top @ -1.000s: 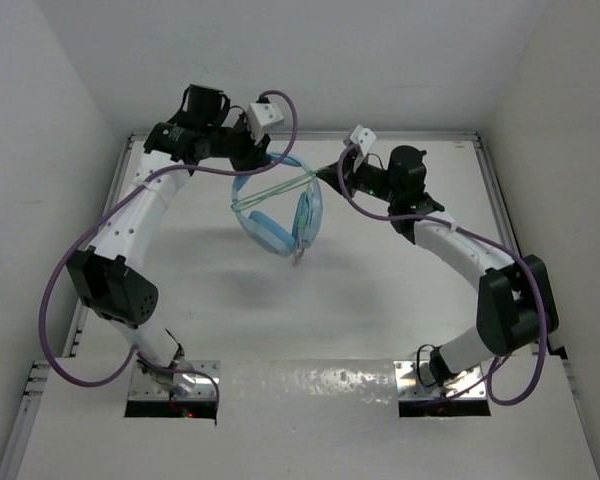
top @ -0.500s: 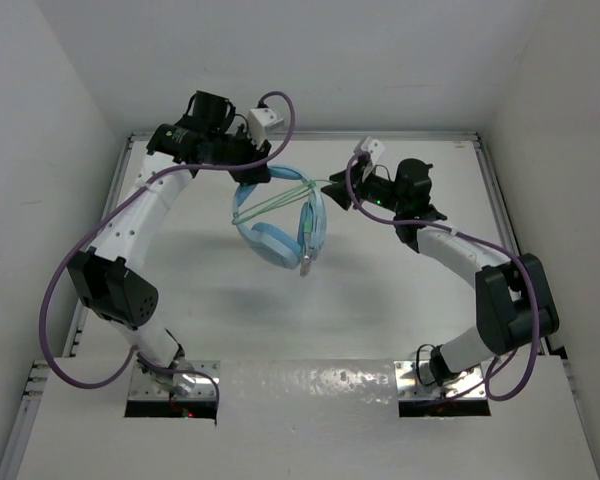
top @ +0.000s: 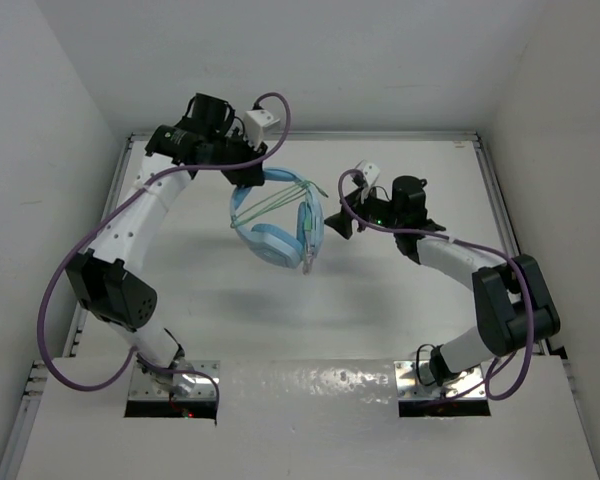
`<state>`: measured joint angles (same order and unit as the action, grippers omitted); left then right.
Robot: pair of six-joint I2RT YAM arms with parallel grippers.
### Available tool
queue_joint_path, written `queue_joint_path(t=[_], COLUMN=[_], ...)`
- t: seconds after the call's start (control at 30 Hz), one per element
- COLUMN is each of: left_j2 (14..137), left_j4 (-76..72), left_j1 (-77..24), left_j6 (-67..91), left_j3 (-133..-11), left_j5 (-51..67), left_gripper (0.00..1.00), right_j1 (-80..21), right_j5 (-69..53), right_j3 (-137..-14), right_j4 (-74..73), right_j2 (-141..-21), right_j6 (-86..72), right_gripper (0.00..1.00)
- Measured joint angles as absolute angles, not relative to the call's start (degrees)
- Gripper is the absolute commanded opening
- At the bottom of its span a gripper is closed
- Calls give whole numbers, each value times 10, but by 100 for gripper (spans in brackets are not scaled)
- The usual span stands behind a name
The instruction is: Wrap the headphones
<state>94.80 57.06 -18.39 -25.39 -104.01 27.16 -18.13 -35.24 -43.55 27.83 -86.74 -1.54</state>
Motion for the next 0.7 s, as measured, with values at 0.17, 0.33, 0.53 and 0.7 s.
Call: queue_joint_path(t=[0.17,0.33,0.53,0.7], left_j2=[936,916,882,852], left_j4=[563,534,477,427], left_j1=[-184,-174,-111,-1], left_j6=[-229,-191,-146,-108], left_j3=[-1026,-985,-894,-809], left_j5=[229,170,118,129], left_gripper=[0,0,0,0], right_j1=[-181,-181,-181,-181], right_j5=[-343,-321,-303,-302], right_j3=[-415,-402,-376,-364], right_j4=[252,243,243,243], right_j2=[-853,-841,-814,-795], right_j6=[-2,0,0,0], right_gripper=[79,80,80,80])
